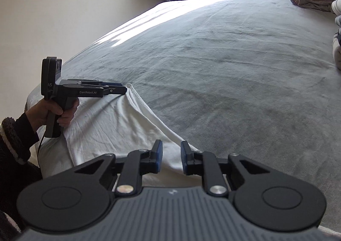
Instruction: Fold clothes
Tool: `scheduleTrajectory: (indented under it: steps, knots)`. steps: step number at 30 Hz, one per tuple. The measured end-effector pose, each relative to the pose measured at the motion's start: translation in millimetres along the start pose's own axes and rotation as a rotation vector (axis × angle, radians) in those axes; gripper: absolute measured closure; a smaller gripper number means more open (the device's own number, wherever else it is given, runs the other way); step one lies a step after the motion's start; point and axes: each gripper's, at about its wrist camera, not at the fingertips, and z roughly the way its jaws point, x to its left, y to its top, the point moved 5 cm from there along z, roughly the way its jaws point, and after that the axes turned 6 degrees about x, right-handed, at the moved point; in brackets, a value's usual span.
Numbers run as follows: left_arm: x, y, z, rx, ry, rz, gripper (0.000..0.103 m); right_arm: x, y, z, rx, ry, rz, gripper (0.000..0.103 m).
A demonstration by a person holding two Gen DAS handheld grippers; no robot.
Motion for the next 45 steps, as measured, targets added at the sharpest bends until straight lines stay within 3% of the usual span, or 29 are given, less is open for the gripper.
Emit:
scheduleTrajectory:
  steps: [15,21,22,26,30,35,45]
  knots:
    - [-2,2,9,-0.020,-0.022,-0.023,0.069,-10,-4,17,0.036,0.019,0.043,0.083]
    - [-7,-4,6,-0.058,0.012,-0.056,0.095,-6,-8,24,0.008,-0.022,0.001,0.088]
    - [-7,-3,4,-0.068,0.015,-0.062,0.097,-5,-9,25,0.001,-0.041,-0.014,0.096]
    - [-7,-2,-2,-0.118,0.028,-0.081,0.099,5,-14,23,-0.036,-0.088,-0.093,0.100]
    - [-5,0,-8,-0.166,0.034,-0.106,0.099,16,-18,14,-0.093,-0.139,-0.156,0.101]
    - [-3,2,-10,-0.203,0.039,-0.138,0.099,34,-26,8,-0.176,-0.277,-0.306,0.101]
    - [-2,3,-7,-0.214,0.069,-0.163,0.099,34,-29,11,-0.197,-0.403,-0.377,0.102]
